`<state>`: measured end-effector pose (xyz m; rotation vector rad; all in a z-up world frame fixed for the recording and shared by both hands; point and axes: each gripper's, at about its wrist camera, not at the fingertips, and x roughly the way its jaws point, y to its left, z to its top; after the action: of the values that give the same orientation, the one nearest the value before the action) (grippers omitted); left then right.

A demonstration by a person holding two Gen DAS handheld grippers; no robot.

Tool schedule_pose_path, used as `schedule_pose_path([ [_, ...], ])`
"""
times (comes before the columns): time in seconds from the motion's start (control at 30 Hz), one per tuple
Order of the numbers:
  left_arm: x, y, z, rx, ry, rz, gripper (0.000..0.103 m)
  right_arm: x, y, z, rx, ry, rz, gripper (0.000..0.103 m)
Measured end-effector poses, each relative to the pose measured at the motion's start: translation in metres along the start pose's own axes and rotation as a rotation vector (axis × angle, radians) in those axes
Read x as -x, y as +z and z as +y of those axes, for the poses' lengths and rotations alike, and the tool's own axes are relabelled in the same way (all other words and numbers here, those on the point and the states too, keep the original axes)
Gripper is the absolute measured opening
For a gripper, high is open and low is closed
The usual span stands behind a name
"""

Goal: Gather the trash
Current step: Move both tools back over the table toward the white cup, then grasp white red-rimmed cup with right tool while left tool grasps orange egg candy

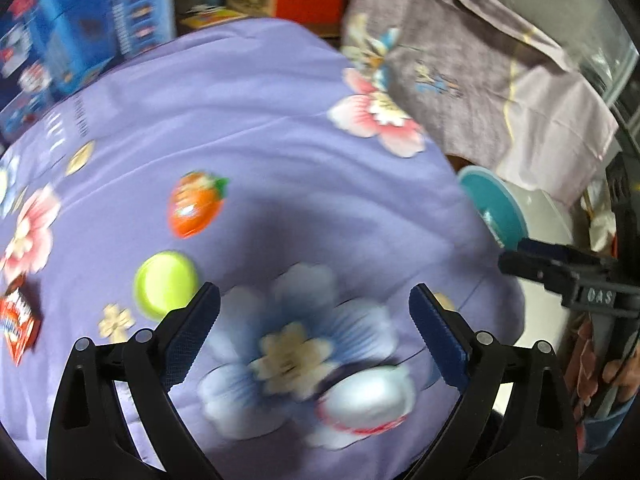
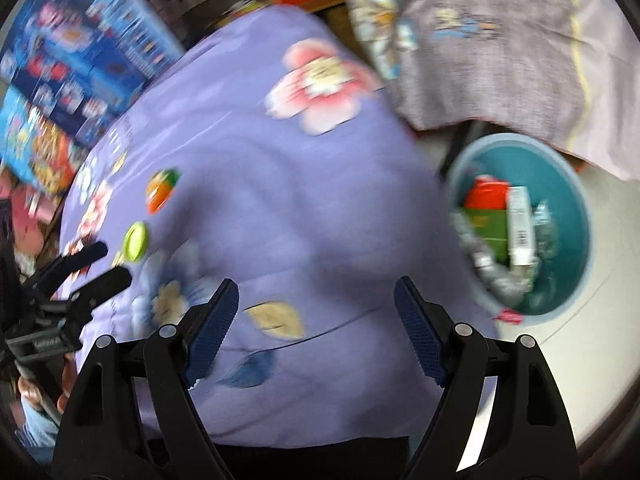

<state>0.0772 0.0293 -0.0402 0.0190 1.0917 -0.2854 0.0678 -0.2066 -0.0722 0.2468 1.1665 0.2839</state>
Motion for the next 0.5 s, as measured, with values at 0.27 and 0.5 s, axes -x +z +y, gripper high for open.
schedule_pose_path([
  [0.27, 0.008, -0.04, 0.058, 0.099, 0.036, 0.014, 0.096, -0.037, -0.034, 0.075, 0.157, 0.02, 0.133, 0.076],
  [0.5, 0.018, -0.07, 0.103, 0.187, 0.054, 0.013, 0.096, -0.052, -0.056, 0.104, 0.218, 0.012, 0.184, 0.076],
])
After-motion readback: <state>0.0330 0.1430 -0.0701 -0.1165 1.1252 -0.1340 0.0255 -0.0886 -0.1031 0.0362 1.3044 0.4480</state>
